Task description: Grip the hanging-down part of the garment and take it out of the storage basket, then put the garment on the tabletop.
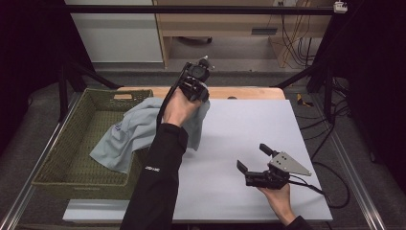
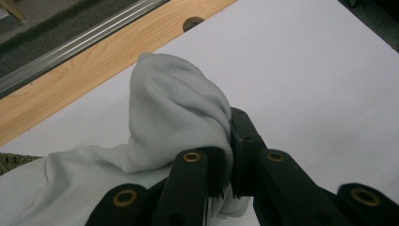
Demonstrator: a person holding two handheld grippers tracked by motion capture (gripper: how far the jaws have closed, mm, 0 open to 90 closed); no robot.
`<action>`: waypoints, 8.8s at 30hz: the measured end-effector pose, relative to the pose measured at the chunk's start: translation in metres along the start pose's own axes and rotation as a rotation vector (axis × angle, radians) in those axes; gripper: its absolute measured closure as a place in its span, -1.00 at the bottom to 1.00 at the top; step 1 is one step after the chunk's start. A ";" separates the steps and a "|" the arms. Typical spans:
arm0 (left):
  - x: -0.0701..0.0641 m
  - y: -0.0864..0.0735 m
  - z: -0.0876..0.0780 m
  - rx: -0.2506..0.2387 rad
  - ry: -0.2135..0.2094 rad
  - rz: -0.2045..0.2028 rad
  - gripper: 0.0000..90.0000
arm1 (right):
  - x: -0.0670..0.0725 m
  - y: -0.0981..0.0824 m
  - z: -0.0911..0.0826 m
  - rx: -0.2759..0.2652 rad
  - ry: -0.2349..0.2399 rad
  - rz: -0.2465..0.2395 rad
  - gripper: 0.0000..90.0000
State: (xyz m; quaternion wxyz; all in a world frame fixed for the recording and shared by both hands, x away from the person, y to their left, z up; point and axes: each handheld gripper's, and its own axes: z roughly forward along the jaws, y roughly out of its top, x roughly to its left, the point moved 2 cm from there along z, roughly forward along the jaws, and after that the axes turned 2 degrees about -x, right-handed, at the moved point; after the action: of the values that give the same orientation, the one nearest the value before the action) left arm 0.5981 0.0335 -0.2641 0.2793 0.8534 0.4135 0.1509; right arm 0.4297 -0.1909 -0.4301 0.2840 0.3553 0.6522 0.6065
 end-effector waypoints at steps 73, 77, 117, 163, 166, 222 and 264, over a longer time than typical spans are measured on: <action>0.006 0.003 -0.019 0.021 0.011 0.001 0.87 | 0.049 0.047 0.131 0.033 0.071 -0.025 -0.98; 0.007 0.004 -0.021 0.023 0.012 0.002 0.87 | 0.050 0.046 0.139 0.026 0.066 -0.030 -0.96; 0.010 0.003 -0.029 0.022 0.017 0.006 0.88 | 0.065 0.047 0.171 0.089 0.133 -0.013 0.97; -0.014 0.006 -0.034 0.015 -0.025 0.047 0.87 | 0.007 0.097 0.073 -0.018 0.012 -0.129 0.98; -0.016 0.006 -0.035 0.009 -0.026 0.045 0.87 | 0.005 0.100 0.071 -0.019 -0.005 -0.129 0.98; -0.032 0.012 -0.027 0.022 -0.032 0.072 0.87 | -0.006 0.070 0.064 0.032 0.062 -0.095 -0.34; -0.036 -0.051 0.028 0.084 -0.069 0.164 0.85 | -0.050 0.015 -0.026 -0.024 -0.006 0.002 -0.99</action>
State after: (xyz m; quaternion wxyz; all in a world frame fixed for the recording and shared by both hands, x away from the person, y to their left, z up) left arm 0.5577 0.0205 -0.3186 0.2444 0.8999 0.3385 0.1261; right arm 0.4398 -0.2460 -0.4158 0.2894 0.3545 0.6436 0.6134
